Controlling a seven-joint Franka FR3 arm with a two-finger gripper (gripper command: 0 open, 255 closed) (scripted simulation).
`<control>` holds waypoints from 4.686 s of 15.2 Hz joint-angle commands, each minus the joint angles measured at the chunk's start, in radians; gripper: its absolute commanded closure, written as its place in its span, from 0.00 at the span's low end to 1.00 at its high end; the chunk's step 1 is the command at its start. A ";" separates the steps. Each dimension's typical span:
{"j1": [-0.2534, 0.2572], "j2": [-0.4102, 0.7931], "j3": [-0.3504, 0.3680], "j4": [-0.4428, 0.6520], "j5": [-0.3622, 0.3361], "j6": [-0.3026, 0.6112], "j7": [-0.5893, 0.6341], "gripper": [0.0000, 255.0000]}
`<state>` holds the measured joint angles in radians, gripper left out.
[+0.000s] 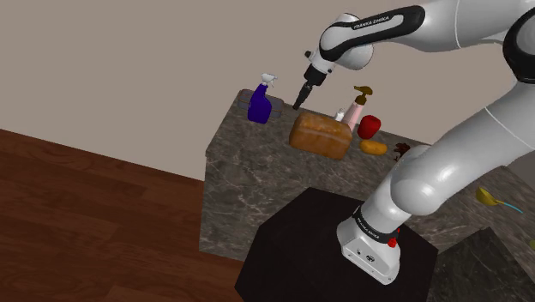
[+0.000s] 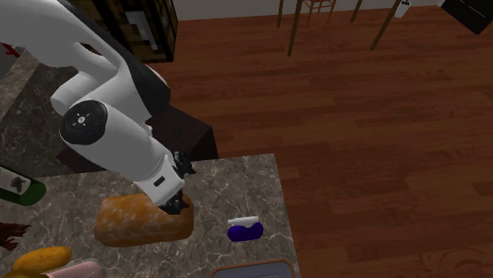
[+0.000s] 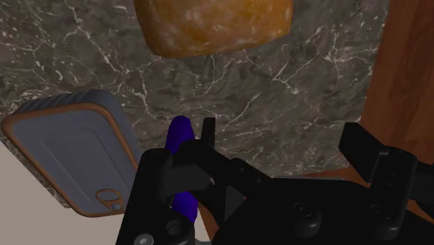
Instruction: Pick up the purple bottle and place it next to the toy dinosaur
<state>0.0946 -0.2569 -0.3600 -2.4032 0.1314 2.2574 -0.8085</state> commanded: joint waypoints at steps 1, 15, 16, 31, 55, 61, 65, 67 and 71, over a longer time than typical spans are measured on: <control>0.018 0.081 -0.040 0.046 0.061 0.043 -0.114 0.00; 0.005 0.508 -0.039 0.358 0.477 0.121 -0.609 0.00; 0.005 0.519 -0.035 0.359 0.487 0.129 -0.615 0.00; 0.003 0.546 -0.024 0.363 0.511 0.150 -0.629 1.00; 0.029 0.407 -0.068 0.443 0.350 -0.027 -0.472 1.00; 0.032 0.377 -0.075 0.486 0.314 -0.090 -0.432 1.00; 0.033 0.360 -0.078 0.520 0.293 -0.134 -0.408 1.00; 0.033 0.354 -0.079 0.538 0.284 -0.157 -0.396 1.00; 0.033 0.342 -0.081 0.578 0.269 -0.203 -0.375 1.00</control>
<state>0.1264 0.0896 -0.4412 -1.8361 0.4050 2.0676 -1.1914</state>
